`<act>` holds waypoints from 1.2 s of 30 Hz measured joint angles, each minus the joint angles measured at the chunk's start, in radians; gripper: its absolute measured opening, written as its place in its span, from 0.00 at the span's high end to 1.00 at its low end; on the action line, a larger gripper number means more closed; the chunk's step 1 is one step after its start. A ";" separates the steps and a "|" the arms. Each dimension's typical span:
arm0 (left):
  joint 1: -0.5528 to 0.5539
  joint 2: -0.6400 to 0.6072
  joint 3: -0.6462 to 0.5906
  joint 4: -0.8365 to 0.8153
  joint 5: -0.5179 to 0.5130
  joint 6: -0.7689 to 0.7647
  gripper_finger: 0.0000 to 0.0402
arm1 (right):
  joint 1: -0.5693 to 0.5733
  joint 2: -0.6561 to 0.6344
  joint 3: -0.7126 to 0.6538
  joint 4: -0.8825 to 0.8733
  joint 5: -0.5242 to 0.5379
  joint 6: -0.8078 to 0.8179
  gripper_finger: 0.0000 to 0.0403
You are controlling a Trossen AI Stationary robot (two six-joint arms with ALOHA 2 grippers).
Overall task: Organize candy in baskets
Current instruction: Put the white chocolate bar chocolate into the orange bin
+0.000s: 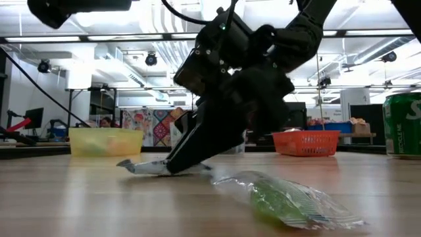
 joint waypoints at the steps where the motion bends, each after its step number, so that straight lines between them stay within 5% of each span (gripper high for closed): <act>1: 0.000 0.000 0.006 -0.001 0.000 0.010 0.88 | 0.000 -0.014 -0.002 -0.016 0.000 0.004 0.80; 12: 0.000 -0.001 0.103 -0.016 -0.001 0.161 0.88 | -0.067 -0.316 -0.006 -0.437 0.095 0.080 0.82; 20: 0.000 -0.001 0.134 -0.022 0.000 0.196 0.88 | -0.217 -0.559 -0.019 -1.035 0.704 0.285 0.82; 23: 0.000 -0.001 0.129 -0.031 0.000 0.175 0.88 | -0.313 -0.631 -0.058 -1.171 0.817 0.429 0.81; 30: 0.000 -0.001 0.128 -0.036 0.000 0.172 0.88 | -0.531 -0.754 -0.240 -1.043 0.796 0.528 0.79; 36: 0.000 -0.001 0.127 -0.041 0.000 0.172 0.88 | -0.610 -0.765 -0.321 -0.915 0.610 0.491 0.72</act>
